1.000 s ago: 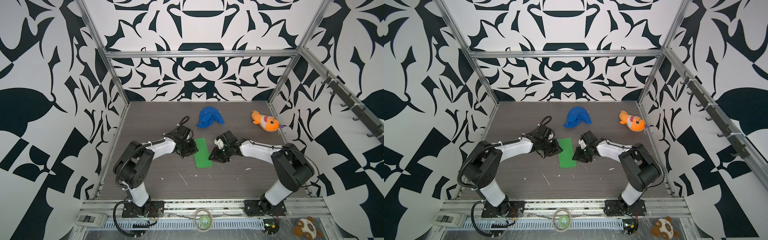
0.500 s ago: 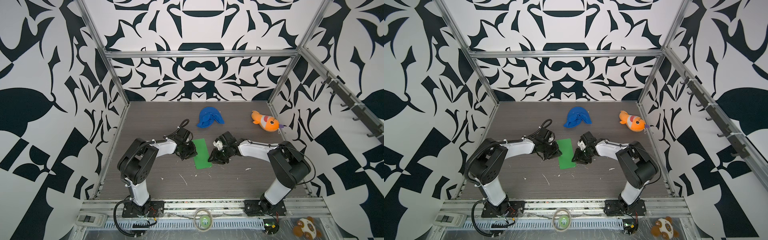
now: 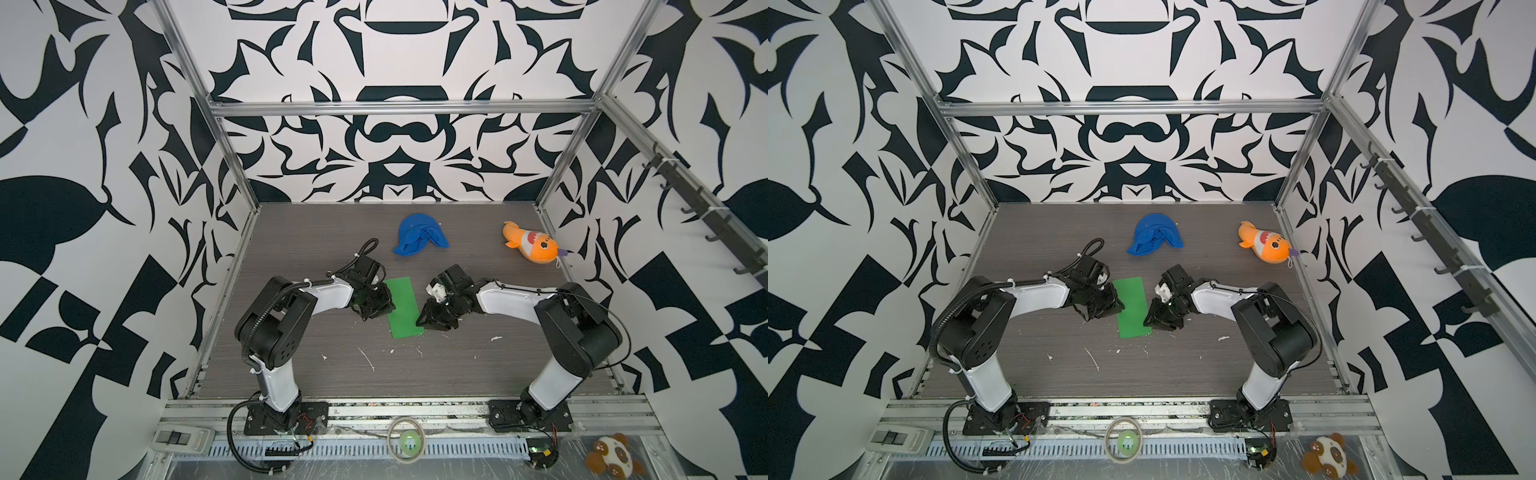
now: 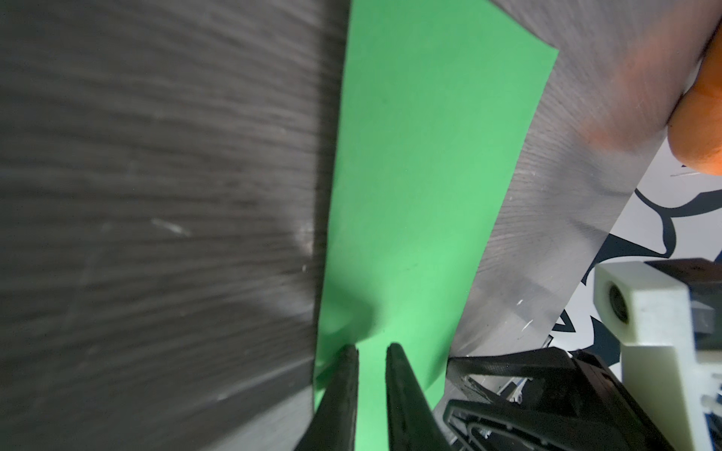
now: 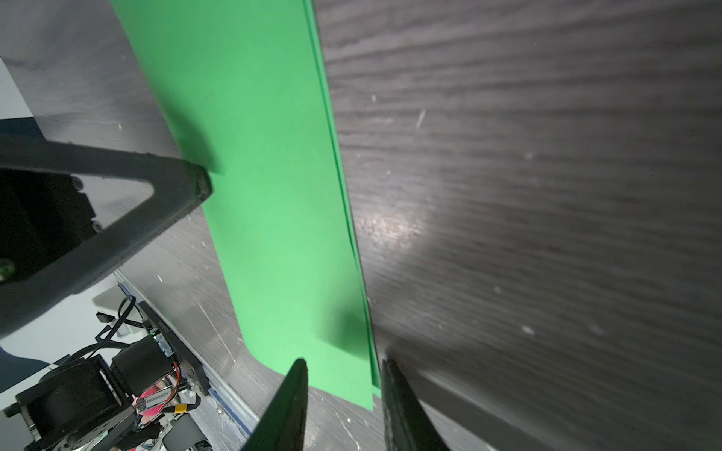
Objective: Fold a paper plane with a square sheet of paper (pick it up from the middle)
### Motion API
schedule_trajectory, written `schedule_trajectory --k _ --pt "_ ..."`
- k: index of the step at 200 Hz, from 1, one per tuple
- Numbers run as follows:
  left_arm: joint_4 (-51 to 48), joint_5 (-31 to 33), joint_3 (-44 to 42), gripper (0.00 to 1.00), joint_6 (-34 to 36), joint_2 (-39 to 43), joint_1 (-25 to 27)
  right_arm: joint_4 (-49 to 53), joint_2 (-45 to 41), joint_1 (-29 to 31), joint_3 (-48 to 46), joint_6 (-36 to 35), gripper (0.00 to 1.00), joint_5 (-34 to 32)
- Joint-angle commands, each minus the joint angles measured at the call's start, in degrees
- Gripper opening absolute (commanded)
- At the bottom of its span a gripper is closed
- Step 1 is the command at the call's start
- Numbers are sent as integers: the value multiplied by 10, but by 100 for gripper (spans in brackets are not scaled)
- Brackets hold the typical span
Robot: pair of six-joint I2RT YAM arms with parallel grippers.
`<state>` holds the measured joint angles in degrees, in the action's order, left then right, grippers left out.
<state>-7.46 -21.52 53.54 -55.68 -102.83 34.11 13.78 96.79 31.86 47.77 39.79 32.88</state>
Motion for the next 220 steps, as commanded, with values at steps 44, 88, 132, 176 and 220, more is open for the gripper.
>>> schedule_trajectory --k 44,88,132,176,220 --pt "-29 19 -10 19 5 -25 2 -16 -10 1 -26 20 34 34" --pt "-37 25 -7 18 7 -29 2 -83 -30 1 -46 63 33 48" --pt "-43 27 -6 18 12 -30 2 -149 -36 -3 -61 89 33 49" --pt "-45 29 -3 18 14 -36 2 -197 -44 -17 -74 102 33 51" --pt "-46 29 -1 18 16 -40 2 -277 -28 -19 -89 116 38 81"
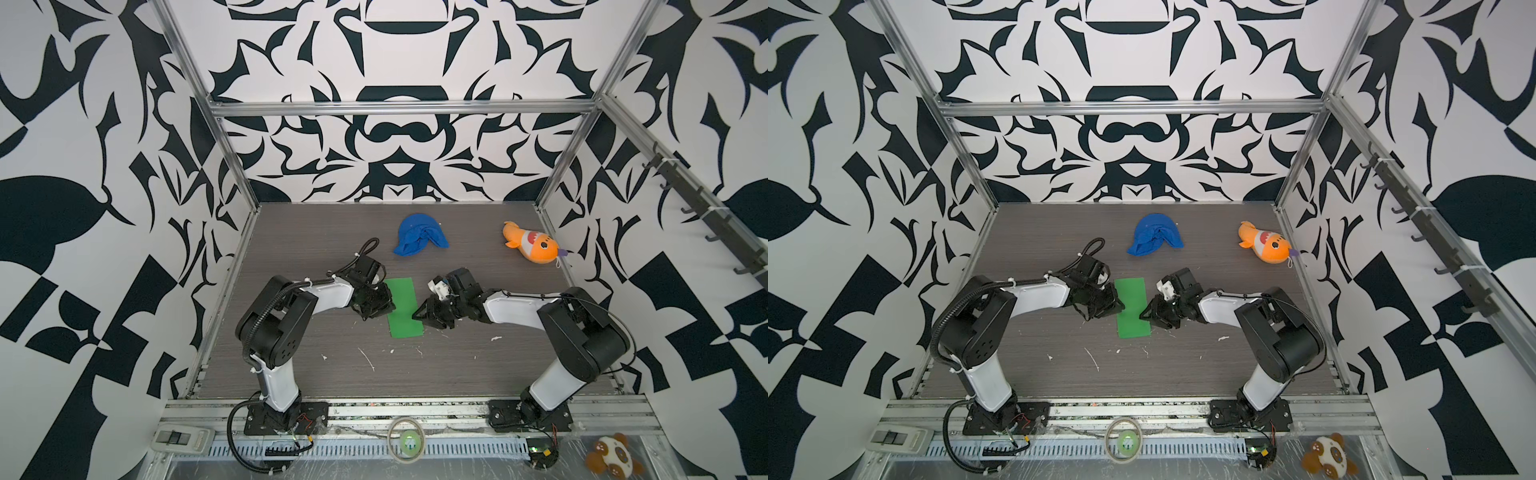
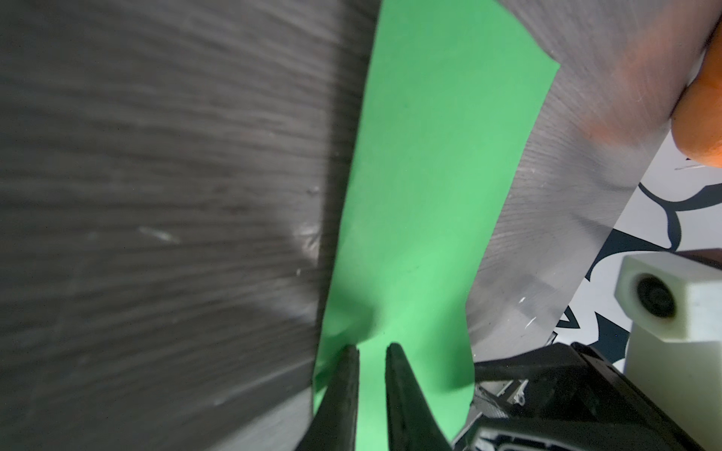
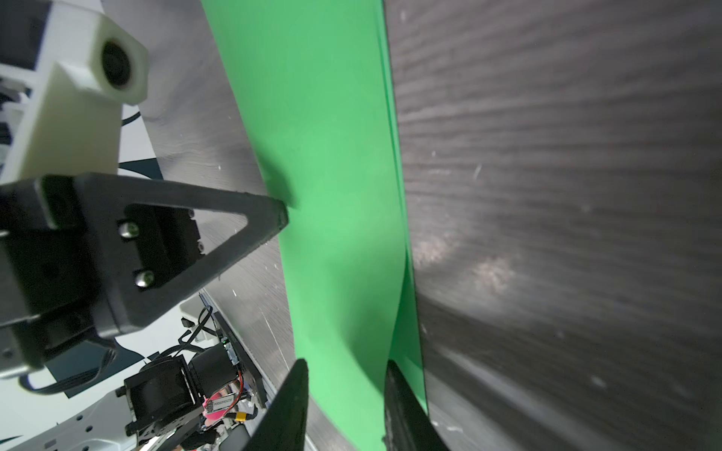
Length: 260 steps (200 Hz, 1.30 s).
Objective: Fold a paper plane with a square sheet of paper (pick it up from the middle)
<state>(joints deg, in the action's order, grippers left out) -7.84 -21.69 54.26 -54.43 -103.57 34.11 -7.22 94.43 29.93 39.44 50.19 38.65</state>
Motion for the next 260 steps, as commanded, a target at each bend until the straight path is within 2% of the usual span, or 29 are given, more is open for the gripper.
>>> schedule_trajectory --k 1,68,161,220,260 --pt "-42 31 -8 18 4 -32 2 -68 -4 0 -6 12 38 24" --pt "-44 37 -11 18 4 -24 2 -54 -8 0 -33 50 31 22" --pt "-44 38 -10 18 5 -22 2 -99 -44 1 -69 76 29 27" --pt "-44 37 -7 18 6 -22 2 -104 -27 4 -80 117 22 15" --pt "-44 36 -6 18 4 -17 2 -115 -17 6 -82 136 20 16"
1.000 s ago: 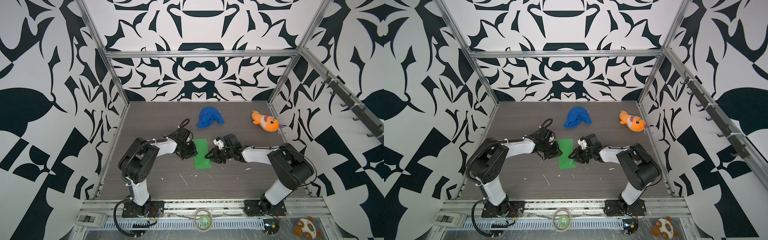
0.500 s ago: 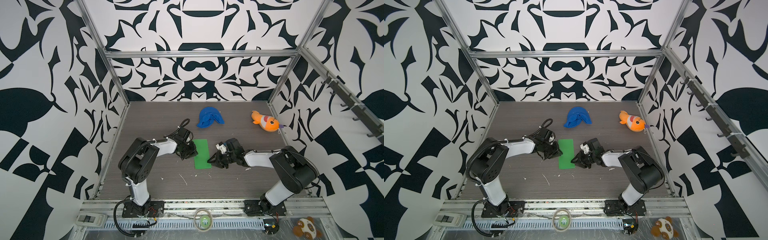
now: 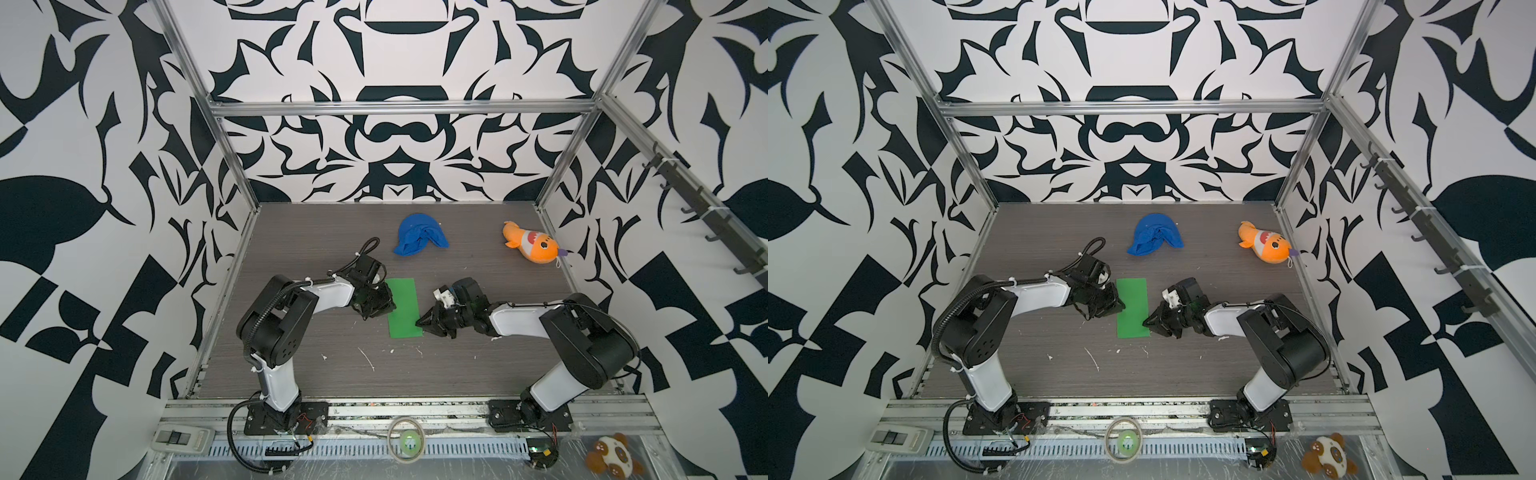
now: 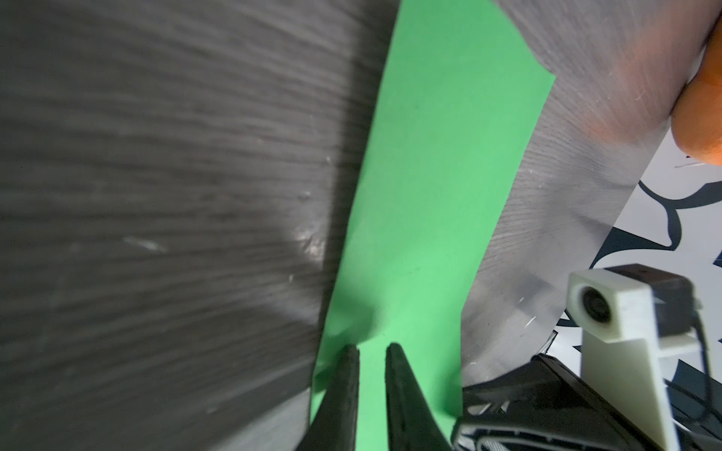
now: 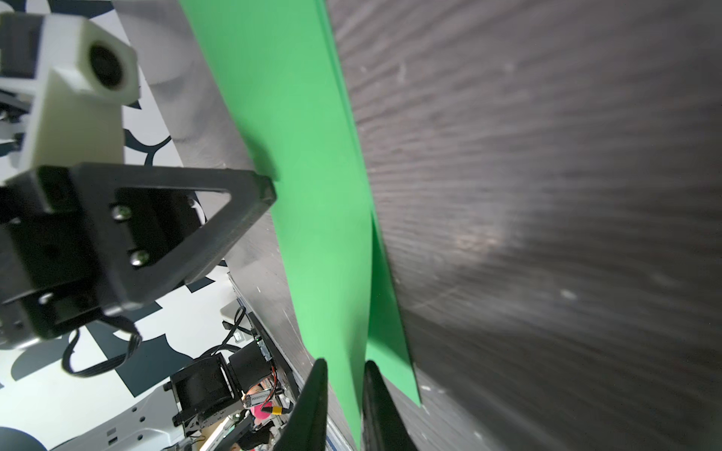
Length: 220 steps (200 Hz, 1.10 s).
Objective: Fold a paper plane with a square sheet of paper (pick it up from the middle)
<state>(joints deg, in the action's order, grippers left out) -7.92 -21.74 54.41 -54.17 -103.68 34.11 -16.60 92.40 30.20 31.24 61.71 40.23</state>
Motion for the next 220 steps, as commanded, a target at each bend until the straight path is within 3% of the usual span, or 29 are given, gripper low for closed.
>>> schedule_trajectory --k 1,37,58,84,152,220 --pt "-43 36 -8 18 2 -15 2 -21 3 3 0 21 20 1" --pt "-40 35 -6 18 2 -12 2 -32 11 7 -5 42 16 4" --pt "-36 28 -6 19 3 -6 2 -31 10 7 -7 49 8 4" --pt "-34 19 5 22 20 22 1 57 4 7 12 12 1 -5" --pt "-29 11 21 24 51 10 2 291 -23 0 66 -114 0 -47" --pt "-32 7 19 20 49 -28 2 311 -17 0 100 -128 0 -59"
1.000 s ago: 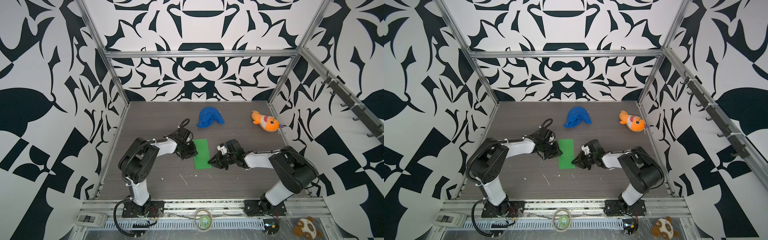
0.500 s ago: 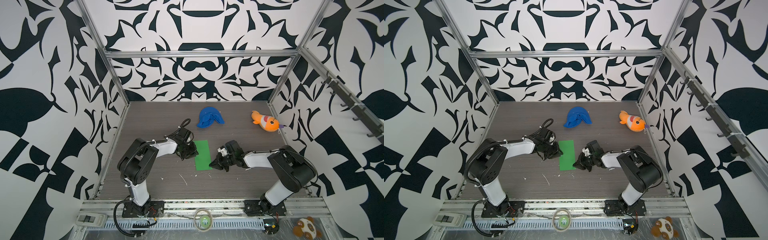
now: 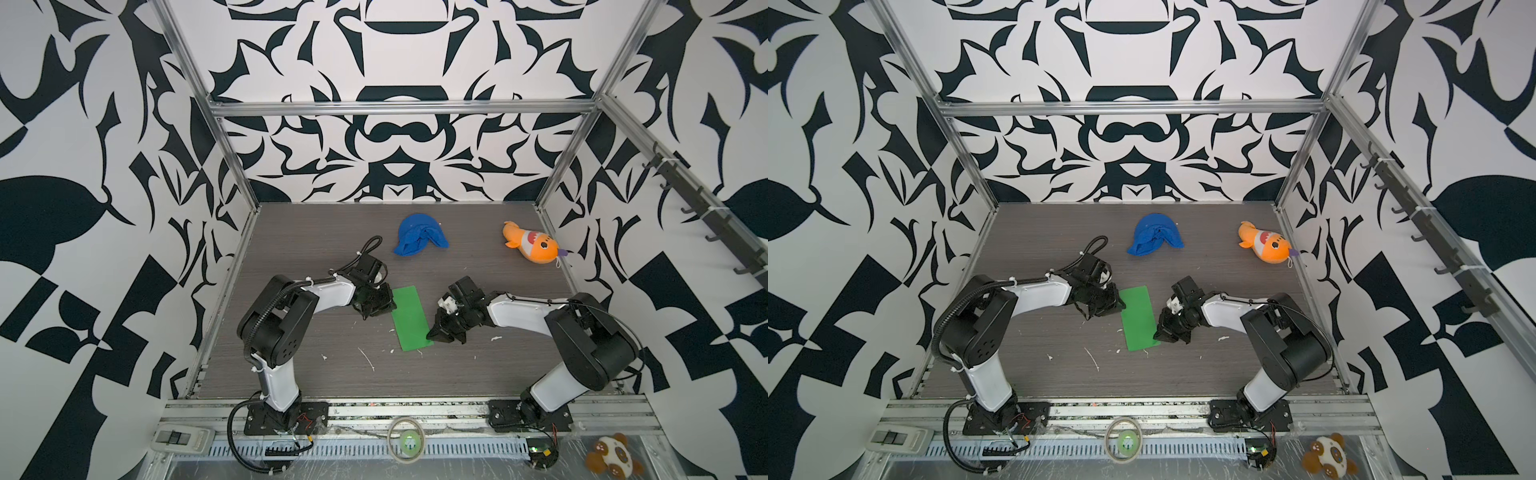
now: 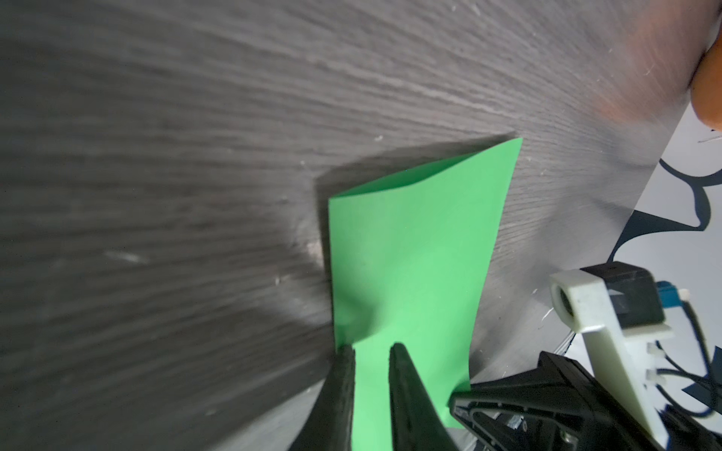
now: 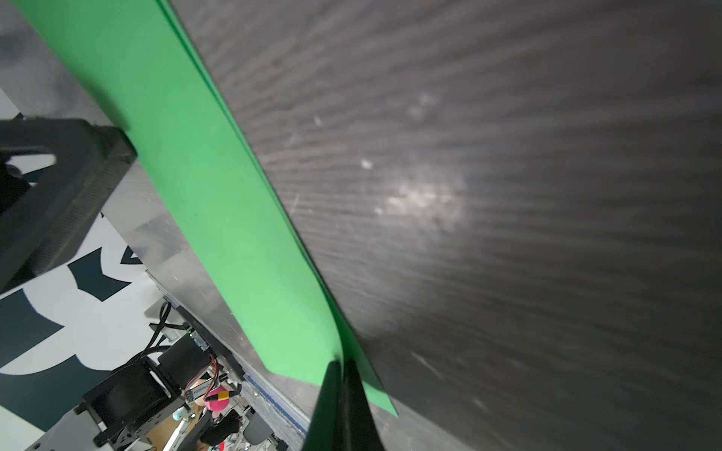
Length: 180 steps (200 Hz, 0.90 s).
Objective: Fold a paper plane with a square sheet of paper (pick it up from the middle)
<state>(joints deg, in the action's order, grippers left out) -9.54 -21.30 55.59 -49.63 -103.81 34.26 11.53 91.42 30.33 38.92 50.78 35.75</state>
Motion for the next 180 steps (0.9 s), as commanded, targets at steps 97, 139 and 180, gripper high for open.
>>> schedule_trajectory --k 97,139,180 --pt "-36 24 5 19 -2 -37 3 -43 15 37 78 10 2 -34" --pt "-39 28 7 19 -1 -35 4 -71 10 39 77 16 2 -31" --pt "-39 31 7 19 -4 -35 5 -143 26 48 57 47 3 -40"
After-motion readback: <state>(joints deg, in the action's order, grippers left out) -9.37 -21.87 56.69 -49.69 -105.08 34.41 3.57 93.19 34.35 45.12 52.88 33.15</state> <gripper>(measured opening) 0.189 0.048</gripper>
